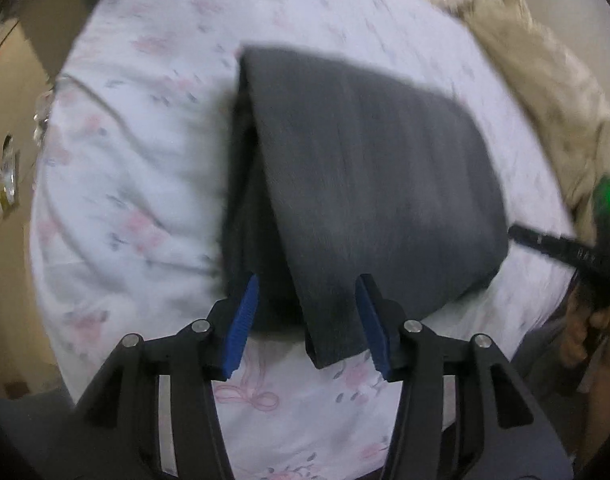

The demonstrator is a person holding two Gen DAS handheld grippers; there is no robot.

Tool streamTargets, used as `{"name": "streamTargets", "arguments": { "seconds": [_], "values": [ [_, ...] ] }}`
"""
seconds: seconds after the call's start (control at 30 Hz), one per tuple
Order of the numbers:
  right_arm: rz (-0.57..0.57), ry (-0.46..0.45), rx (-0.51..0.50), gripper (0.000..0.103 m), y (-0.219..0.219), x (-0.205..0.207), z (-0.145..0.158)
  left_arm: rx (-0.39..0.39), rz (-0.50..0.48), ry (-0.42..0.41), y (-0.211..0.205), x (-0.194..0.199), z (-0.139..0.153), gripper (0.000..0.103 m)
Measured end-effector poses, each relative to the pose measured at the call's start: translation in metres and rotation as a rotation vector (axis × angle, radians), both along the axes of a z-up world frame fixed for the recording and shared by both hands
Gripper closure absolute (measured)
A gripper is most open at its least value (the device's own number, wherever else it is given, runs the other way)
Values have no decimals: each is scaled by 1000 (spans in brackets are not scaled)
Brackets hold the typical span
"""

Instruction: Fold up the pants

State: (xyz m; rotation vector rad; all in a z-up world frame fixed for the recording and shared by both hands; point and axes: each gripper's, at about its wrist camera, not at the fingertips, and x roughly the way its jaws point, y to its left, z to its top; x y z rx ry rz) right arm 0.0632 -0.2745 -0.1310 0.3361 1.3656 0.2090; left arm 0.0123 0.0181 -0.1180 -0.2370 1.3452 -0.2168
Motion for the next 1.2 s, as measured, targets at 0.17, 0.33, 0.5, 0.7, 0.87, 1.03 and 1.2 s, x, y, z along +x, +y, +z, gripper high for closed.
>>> {"name": "streamTargets", "arguments": {
  "seconds": [0.17, 0.33, 0.5, 0.7, 0.87, 1.03, 1.2],
  "values": [
    [108, -5, -89, 88, 27, -1, -10, 51, -106, -52, -23, 4, 6, 94],
    [150, -105, -111, 94, 31, -5, 18, 16, -110, -146, -22, 10, 35, 98],
    [140, -153, 34, 94, 25, -17, 45, -25, -66, -182, 6, 11, 59, 98],
    [211, 17, -53, 94, 53, -20, -8, 107, -13, 15, 13, 15, -2, 89],
    [186, 16, -83, 82, 50, -12, -3, 160, 40, 9, 20, 12, 9, 60],
    [142, -72, -55, 82, 29, -14, 33, 179, 145, -193, 32, 17, 46, 62],
    [167, -154, 30, 82, 44, 17, 35, 105, 23, -194, -6, 45, 23, 70]
  ]
}}
